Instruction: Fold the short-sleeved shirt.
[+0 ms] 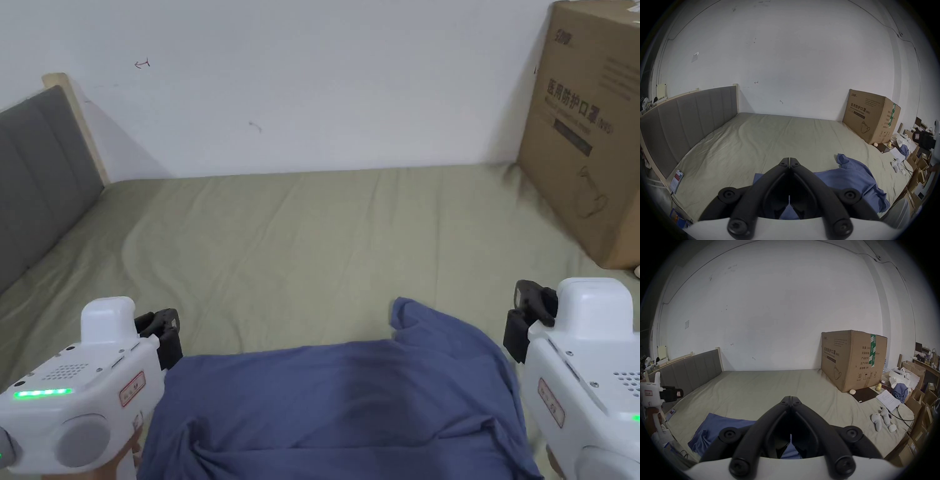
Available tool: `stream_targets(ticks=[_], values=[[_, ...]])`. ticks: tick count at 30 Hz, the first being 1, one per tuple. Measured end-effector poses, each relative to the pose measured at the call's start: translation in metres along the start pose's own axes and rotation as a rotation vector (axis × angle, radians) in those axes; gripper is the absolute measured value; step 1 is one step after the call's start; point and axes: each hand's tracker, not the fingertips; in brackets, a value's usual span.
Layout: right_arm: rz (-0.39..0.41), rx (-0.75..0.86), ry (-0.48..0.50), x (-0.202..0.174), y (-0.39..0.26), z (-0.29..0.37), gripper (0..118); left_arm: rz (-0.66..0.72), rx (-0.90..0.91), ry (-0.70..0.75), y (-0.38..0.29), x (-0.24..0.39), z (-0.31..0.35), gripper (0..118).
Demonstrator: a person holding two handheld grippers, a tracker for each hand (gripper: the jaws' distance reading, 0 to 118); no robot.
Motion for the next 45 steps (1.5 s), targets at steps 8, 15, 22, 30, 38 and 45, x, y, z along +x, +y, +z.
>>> stream_targets(ticks=[8, 15, 22, 30, 38, 45], values=[[0.015, 0.0, 0.008, 0.001, 0.001, -0.004, 0, -0.019, -0.098, 0.03, 0.0, -0.015, -0.027, 0], [0.016, -0.019, 0.003, 0.002, -0.001, -0.028, 0, 0.053, -0.314, 0.082, -0.006, -0.057, -0.115, 1], [0.028, -0.063, -0.011, -0.001, -0.007, -0.064, 0, 0.18, -0.572, 0.189, -0.03, -0.097, -0.199, 92], [0.029, -0.109, -0.023, -0.002, -0.016, -0.093, 0, 0.119, -0.676, 0.246, -0.073, -0.11, -0.245, 92], [0.034, -0.164, -0.034, 0.001, -0.031, -0.11, 0, 0.058, -0.669, 0.245, -0.094, -0.1, -0.262, 56], [0.003, -0.312, -0.013, 0.023, -0.052, -0.171, 4, 0.054, -0.577, 0.156, -0.076, -0.098, -0.236, 2]])
